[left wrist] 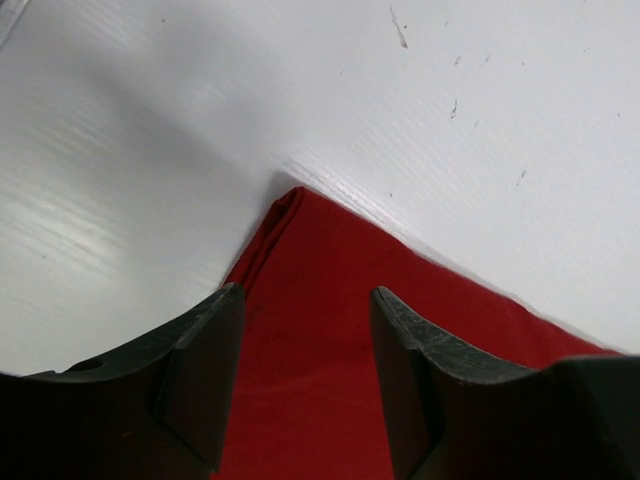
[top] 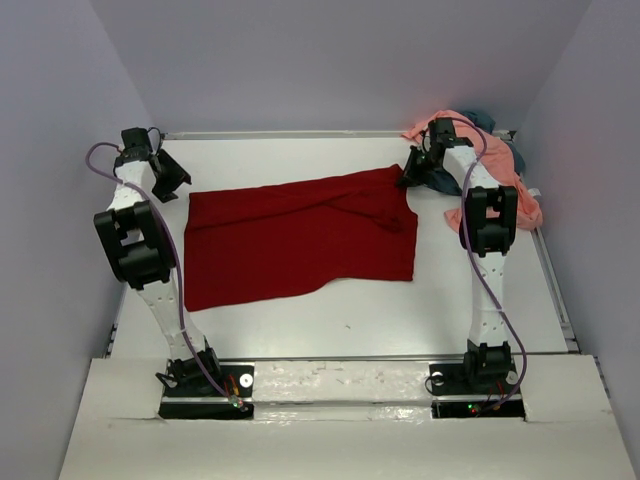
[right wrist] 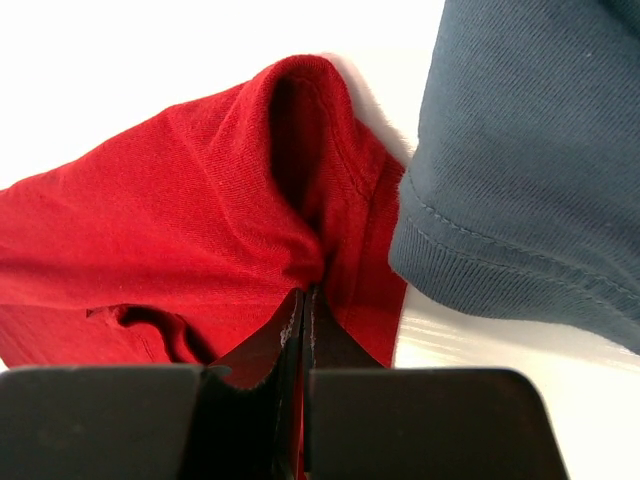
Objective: Fold and stack the t-shirts
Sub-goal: Fold the flattened tshirt in 1/3 of the way
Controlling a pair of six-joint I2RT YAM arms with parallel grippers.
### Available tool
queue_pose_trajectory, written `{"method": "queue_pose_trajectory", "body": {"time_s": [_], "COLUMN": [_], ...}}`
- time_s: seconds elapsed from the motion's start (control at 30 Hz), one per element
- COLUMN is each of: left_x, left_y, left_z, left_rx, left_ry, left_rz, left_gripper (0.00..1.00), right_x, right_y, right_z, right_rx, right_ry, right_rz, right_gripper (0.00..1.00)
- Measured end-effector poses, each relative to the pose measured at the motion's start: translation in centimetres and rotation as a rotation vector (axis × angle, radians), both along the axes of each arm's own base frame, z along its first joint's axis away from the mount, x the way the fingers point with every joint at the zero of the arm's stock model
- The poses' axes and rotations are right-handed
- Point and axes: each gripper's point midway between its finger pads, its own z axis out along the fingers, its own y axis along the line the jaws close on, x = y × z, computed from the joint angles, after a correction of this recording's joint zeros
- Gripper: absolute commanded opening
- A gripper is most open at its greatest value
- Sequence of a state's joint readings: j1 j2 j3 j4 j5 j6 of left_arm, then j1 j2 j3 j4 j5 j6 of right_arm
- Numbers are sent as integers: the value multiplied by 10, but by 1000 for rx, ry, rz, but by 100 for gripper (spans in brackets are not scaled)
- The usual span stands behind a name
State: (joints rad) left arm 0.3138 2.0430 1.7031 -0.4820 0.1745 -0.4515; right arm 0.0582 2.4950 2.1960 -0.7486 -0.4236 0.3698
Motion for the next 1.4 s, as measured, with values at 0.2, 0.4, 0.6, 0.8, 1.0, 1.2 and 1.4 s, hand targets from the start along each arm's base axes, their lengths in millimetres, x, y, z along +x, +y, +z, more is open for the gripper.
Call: {"method": "queue_pose_trajectory", "body": {"time_s": [0.2, 0.4, 0.6, 0.8, 1.0, 1.2, 1.4], "left_x": [15, 20, 25, 35, 38, 40, 39], "left_y": [-1, -1, -2, -1, -2, -2, -2], "left_z": [-24, -32, -38, -47, -59, -64, -64], "left_rx": [-29, -34, -40, -50, -67, -77, -81], "left_ry": [6, 7, 0, 0, 22, 32, 36], "left_rz": [-22, -35, -50, -58, -61, -58, -53], "left_gripper": [61, 61, 60, 58, 57, 47, 20], "right_x": [0, 0, 0, 0, 0, 0, 0], "right_y": [0, 0, 0, 0, 0, 0, 0], "right_z": [0, 0, 0, 0, 0, 0, 0], "right_rx": [1, 1, 1, 1, 2, 2, 2], "right_ry": [0, 0, 0, 1, 2, 2, 2], "right_rz": [0, 0, 0, -1, -3, -3, -3], "right_gripper": [0, 0, 0, 0, 0, 0, 0]}}
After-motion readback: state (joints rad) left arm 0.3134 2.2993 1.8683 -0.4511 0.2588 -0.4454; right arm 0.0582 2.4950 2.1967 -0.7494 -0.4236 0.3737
